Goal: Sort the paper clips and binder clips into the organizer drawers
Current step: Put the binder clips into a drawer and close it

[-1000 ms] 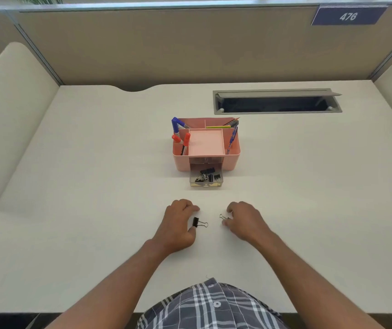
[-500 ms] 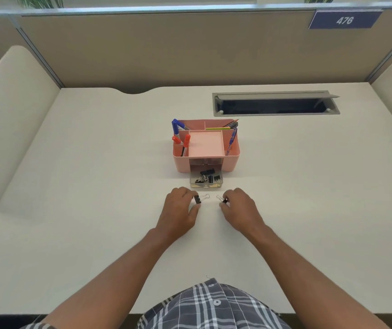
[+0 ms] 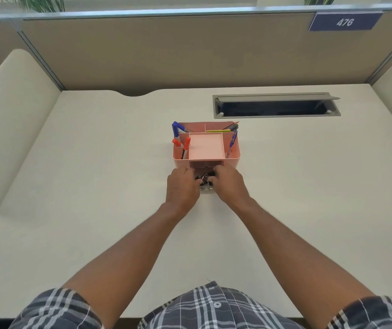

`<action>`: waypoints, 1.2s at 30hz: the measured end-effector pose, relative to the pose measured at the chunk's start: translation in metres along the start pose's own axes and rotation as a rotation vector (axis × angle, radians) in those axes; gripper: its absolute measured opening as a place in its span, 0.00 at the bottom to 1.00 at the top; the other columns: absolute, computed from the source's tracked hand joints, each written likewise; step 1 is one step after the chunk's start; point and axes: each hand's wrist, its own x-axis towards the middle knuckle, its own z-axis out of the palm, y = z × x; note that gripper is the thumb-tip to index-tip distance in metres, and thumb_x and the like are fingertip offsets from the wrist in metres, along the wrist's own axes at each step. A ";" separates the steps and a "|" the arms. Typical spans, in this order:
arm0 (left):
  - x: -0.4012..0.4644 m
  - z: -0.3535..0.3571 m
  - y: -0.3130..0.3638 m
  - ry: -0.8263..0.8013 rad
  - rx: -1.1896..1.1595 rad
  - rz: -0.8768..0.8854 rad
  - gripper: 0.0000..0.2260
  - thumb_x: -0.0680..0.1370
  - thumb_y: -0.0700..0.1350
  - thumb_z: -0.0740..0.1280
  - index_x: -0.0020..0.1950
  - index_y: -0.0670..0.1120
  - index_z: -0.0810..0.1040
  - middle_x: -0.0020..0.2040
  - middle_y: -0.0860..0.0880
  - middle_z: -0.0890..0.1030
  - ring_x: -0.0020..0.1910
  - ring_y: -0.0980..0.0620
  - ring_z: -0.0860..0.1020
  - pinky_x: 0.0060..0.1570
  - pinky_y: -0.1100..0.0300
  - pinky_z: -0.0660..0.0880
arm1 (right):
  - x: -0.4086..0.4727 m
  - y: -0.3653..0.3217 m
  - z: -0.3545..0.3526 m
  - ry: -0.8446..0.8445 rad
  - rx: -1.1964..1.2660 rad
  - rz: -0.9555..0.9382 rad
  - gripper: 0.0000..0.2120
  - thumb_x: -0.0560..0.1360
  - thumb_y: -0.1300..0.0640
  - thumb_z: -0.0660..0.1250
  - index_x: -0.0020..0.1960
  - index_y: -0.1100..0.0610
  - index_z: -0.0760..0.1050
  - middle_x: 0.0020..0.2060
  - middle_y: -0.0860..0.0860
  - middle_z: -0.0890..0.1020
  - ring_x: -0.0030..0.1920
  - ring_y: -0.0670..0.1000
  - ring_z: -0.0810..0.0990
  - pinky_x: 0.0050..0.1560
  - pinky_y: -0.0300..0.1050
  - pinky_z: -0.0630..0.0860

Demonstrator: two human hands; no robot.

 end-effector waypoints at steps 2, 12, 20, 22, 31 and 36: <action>-0.008 0.001 -0.007 0.060 -0.098 0.020 0.08 0.76 0.42 0.67 0.55 0.44 0.78 0.50 0.45 0.79 0.47 0.44 0.76 0.47 0.48 0.76 | -0.007 0.009 0.001 0.057 0.061 -0.009 0.06 0.77 0.58 0.63 0.47 0.58 0.78 0.45 0.54 0.79 0.44 0.56 0.78 0.40 0.45 0.70; -0.027 0.014 -0.041 -0.143 -0.512 -0.328 0.44 0.72 0.46 0.75 0.78 0.51 0.48 0.78 0.48 0.56 0.74 0.47 0.61 0.73 0.47 0.64 | -0.034 0.064 0.012 -0.024 0.399 0.287 0.47 0.71 0.53 0.75 0.79 0.51 0.47 0.74 0.50 0.62 0.70 0.52 0.68 0.69 0.53 0.69; 0.002 0.013 -0.049 -0.188 -0.436 -0.327 0.46 0.69 0.52 0.78 0.77 0.53 0.50 0.76 0.48 0.61 0.73 0.46 0.64 0.70 0.44 0.68 | 0.003 0.070 0.004 -0.086 0.331 0.213 0.48 0.67 0.51 0.79 0.77 0.53 0.52 0.73 0.51 0.67 0.69 0.56 0.69 0.67 0.58 0.71; 0.008 0.013 -0.049 -0.179 -0.431 -0.324 0.44 0.69 0.52 0.78 0.76 0.52 0.54 0.75 0.49 0.64 0.72 0.46 0.65 0.68 0.44 0.70 | 0.009 0.068 0.003 -0.068 0.331 0.177 0.41 0.66 0.51 0.79 0.70 0.50 0.59 0.65 0.50 0.74 0.63 0.56 0.73 0.60 0.57 0.75; 0.027 0.016 -0.029 0.063 -0.605 -0.373 0.25 0.70 0.46 0.77 0.60 0.57 0.68 0.54 0.59 0.75 0.52 0.55 0.76 0.54 0.57 0.79 | 0.026 0.052 0.010 0.104 0.359 0.337 0.25 0.68 0.49 0.75 0.60 0.52 0.70 0.56 0.49 0.80 0.54 0.54 0.79 0.51 0.53 0.79; 0.025 0.020 -0.025 0.122 -0.599 -0.416 0.24 0.71 0.48 0.76 0.64 0.49 0.71 0.59 0.52 0.78 0.52 0.52 0.77 0.55 0.55 0.79 | 0.026 0.049 0.012 0.148 0.299 0.380 0.22 0.69 0.45 0.72 0.57 0.53 0.71 0.53 0.49 0.81 0.52 0.55 0.79 0.48 0.54 0.80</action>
